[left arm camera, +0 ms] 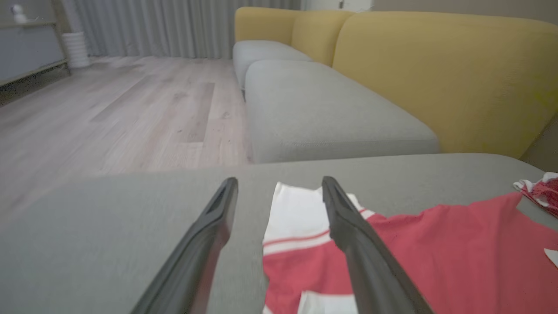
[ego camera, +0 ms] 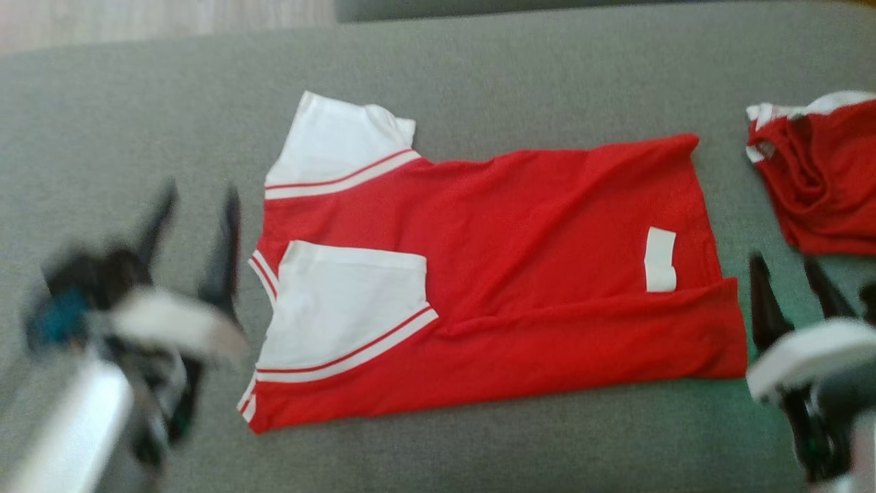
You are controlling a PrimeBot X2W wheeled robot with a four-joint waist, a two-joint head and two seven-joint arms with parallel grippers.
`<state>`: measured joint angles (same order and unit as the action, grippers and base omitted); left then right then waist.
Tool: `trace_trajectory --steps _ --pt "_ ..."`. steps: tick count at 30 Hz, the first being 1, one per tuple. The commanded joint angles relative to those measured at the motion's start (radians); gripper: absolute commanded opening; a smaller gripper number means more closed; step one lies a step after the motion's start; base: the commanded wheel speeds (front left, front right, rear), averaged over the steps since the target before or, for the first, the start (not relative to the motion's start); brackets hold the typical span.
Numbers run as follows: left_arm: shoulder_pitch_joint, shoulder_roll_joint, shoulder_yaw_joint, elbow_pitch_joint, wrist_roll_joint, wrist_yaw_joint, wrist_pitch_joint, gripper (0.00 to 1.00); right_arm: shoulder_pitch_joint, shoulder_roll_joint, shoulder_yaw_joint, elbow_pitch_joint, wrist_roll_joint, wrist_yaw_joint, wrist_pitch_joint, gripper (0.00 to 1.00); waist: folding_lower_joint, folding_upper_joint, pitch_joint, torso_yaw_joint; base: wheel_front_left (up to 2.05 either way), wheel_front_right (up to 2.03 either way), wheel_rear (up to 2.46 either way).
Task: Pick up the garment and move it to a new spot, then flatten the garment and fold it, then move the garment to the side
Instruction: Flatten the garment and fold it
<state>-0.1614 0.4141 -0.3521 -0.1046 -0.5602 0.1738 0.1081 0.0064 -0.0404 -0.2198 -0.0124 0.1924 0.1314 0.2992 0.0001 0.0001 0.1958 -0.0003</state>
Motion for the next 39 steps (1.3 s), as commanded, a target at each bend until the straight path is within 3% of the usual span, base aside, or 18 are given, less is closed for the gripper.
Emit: trace_trajectory --steps 1,6,13,21,27,32,33,34,35,36,39 --pt "-0.119 0.057 0.054 -0.044 0.017 -0.014 0.035 1.0 -0.068 -0.01 0.04 -0.055 -0.009 -0.001 0.006 1.0 -0.0001 -0.0001 0.04 -0.018 0.0 0.0 0.0" --pt "-0.37 0.144 0.046 -0.005 0.015 -0.091 0.211 1.0 -0.182 -0.01 0.093 -0.077 -0.018 -0.001 0.014 1.0 -0.0001 -0.0001 0.134 -0.06 0.0 0.0 0.0" --pt "-0.596 0.176 0.001 0.163 -0.004 -0.177 0.38 1.0 -0.315 -0.01 0.187 -0.084 -0.01 -0.001 0.004 1.0 -0.0001 -0.0001 0.294 -0.136 0.0 0.0 0.0" --pt "-0.711 0.185 -0.008 0.31 -0.011 -0.194 0.456 1.0 -0.395 -0.01 0.239 -0.06 -0.007 -0.001 -0.031 1.0 -0.0001 -0.0001 0.403 -0.195 0.0 0.0 0.0" --pt "-0.732 0.196 -0.006 0.366 -0.011 -0.181 0.481 1.0 -0.415 -0.01 0.253 -0.037 -0.001 -0.001 -0.055 1.0 -0.0001 -0.0001 0.421 -0.207 0.0 0.0 0.0" --pt "-0.713 0.194 -0.021 0.378 -0.042 -0.195 0.536 1.0 -0.424 -0.01 0.263 -0.028 0.0 -0.001 -0.065 1.0 -0.0001 -0.0001 0.416 -0.204 0.0 0.0 0.0" --pt "-0.71 0.193 -0.024 0.374 -0.047 -0.199 0.545 0.79 -0.427 -0.01 0.262 -0.028 0.0 -0.001 -0.065 1.0 -0.0001 -0.0001 0.415 -0.202 0.0 0.0 0.0" --pt "-0.708 0.192 -0.026 0.368 -0.051 -0.2 0.55 0.41 -0.429 -0.01 0.261 -0.029 -0.002 -0.001 -0.064 1.0 -0.0001 -0.0001 0.414 -0.2 0.0 0.0 0.0" --pt "-0.706 0.191 -0.03 0.362 -0.054 -0.202 0.556 0.25 -0.432 -0.01 0.26 -0.031 -0.004 -0.001 -0.062 1.0 -0.0001 -0.0001 0.412 -0.197 0.0 0.0 0.0" --pt "-0.704 0.19 -0.033 0.355 -0.056 -0.204 0.562 0.0 -0.435 -0.01 0.258 -0.033 -0.008 -0.001 -0.06 1.0 -0.0001 -0.0001 0.411 -0.193 0.0 0.0 0.0" --pt "-0.702 0.188 -0.039 0.339 -0.057 -0.208 0.562 0.0 -0.445 -0.01 0.255 -0.037 -0.014 -0.001 -0.053 1.0 -0.0001 -0.0001 0.408 -0.185 0.0 0.0 0.0"
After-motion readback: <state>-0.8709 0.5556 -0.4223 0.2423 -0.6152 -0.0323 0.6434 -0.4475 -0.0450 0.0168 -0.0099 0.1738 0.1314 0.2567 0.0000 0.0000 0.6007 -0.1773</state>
